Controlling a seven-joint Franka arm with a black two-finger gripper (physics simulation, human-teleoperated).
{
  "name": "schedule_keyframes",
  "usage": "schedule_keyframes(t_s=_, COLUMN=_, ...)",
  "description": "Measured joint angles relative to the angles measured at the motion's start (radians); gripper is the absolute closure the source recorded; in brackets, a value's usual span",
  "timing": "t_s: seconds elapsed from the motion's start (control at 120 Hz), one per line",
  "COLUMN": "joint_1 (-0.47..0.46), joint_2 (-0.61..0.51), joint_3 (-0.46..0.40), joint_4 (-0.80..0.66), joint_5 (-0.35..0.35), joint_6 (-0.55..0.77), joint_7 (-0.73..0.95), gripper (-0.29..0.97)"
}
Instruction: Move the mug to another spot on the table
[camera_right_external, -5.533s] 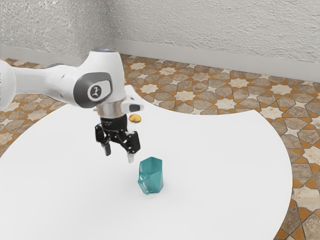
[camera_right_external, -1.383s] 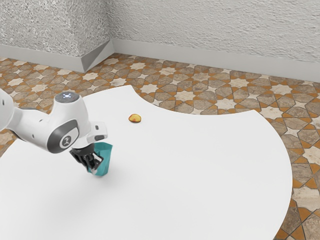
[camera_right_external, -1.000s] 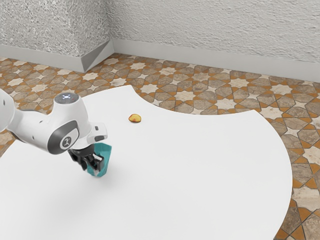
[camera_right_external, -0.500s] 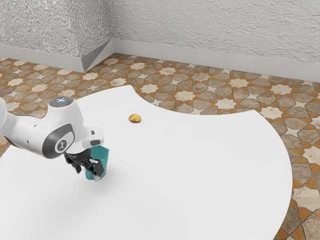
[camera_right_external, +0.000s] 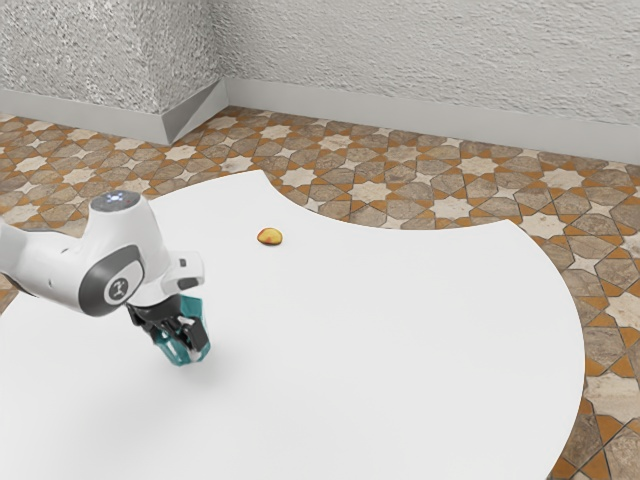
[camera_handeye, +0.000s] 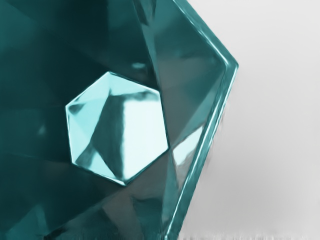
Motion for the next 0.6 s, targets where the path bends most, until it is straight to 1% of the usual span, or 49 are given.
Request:
schedule_keyframes(t_s=0.225, joint_1=0.018, joint_2=-0.055, joint_3=0.04, joint_4=-0.012, joint_5=0.032, joint_6=-0.012, joint_7=0.006, gripper=0.04)
schedule_keyframes(t_s=0.3, joint_1=0.013, joint_2=-0.101, joint_3=0.046, joint_4=-0.005, joint_5=0.057, joint_6=-0.023, joint_7=0.008, gripper=0.04)
schedule_keyframes(t_s=0.375, joint_1=0.013, joint_2=-0.164, joint_3=0.052, joint_4=0.066, joint_5=0.081, joint_6=-0.101, joint_7=0.009, gripper=0.04)
schedule_keyframes(t_s=0.442, joint_1=0.014, joint_2=-0.184, joint_3=0.046, joint_4=0.183, joint_5=0.093, joint_6=-0.217, joint_7=0.006, gripper=0.03)
schedule_keyframes(t_s=0.492, joint_1=0.016, joint_2=-0.177, joint_3=0.006, joint_4=0.318, joint_5=0.096, joint_6=-0.336, joint_7=-0.001, gripper=0.03)
schedule_keyframes(t_s=0.508, joint_1=0.022, joint_2=-0.169, joint_3=-0.019, joint_4=0.369, joint_5=0.095, joint_6=-0.378, joint_7=-0.004, gripper=0.02)
schedule_keyframes(t_s=0.567, joint_1=0.09, joint_2=-0.14, joint_3=-0.165, joint_4=0.543, joint_5=0.084, joint_6=-0.52, joint_7=-0.014, gripper=0.02)
schedule_keyframes(t_s=0.6, joint_1=0.116, joint_2=-0.125, joint_3=-0.233, joint_4=0.633, joint_5=0.073, joint_6=-0.596, joint_7=-0.019, gripper=0.02)
